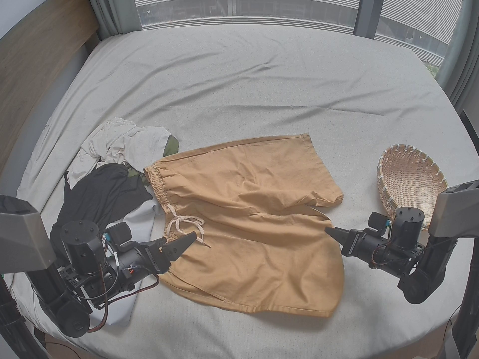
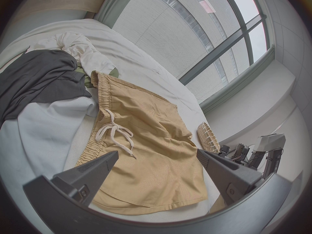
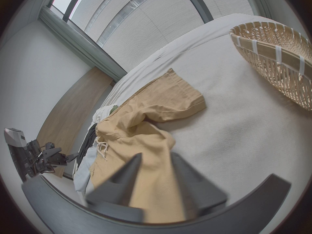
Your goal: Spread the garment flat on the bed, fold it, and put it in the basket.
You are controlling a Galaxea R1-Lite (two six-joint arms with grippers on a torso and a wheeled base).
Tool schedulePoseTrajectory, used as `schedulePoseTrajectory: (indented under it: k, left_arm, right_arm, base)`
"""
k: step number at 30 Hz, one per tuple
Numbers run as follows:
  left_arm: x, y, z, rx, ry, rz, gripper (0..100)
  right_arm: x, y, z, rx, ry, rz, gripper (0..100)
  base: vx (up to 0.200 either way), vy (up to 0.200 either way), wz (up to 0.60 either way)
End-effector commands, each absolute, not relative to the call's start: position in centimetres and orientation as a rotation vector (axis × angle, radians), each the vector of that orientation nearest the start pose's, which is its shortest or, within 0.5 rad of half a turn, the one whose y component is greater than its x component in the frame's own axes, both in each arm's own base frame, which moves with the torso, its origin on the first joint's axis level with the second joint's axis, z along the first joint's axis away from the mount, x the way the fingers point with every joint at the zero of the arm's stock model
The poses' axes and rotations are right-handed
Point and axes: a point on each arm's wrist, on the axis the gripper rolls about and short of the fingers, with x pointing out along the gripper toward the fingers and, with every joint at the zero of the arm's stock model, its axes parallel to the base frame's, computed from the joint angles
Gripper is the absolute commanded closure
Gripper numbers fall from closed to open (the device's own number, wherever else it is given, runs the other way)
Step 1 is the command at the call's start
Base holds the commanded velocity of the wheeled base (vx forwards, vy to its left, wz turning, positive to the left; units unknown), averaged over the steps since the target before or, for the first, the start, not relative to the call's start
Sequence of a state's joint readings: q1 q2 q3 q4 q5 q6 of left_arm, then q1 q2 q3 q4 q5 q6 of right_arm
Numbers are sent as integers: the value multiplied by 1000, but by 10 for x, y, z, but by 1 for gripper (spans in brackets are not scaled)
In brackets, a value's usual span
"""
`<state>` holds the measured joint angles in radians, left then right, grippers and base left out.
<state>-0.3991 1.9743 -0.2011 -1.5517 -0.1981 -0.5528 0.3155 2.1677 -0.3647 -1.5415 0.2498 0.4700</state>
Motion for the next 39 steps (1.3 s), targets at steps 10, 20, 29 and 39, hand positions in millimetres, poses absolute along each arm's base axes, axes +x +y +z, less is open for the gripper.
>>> schedulePoseTrajectory:
  k: [10, 20, 29, 39]
  left_arm:
    - [233, -103, 66, -512, 390, -512, 0]
    - [232, -102, 65, -511, 395, -509, 0]
    - [231, -101, 65, -511, 400, -506, 0]
    - [231, -101, 63, -510, 405, -504, 0]
  right_arm:
    - [244, 85, 18, 393, 547, 453, 0]
    - [241, 91, 18, 389, 554, 480, 100]
    - [239, 122, 32, 379, 500, 609, 100]
    - [247, 173, 20, 379, 500, 747, 100]
  base:
    - [0, 0, 0]
    - [0, 0, 0]
    - [0, 0, 0]
    - [0, 0, 0]
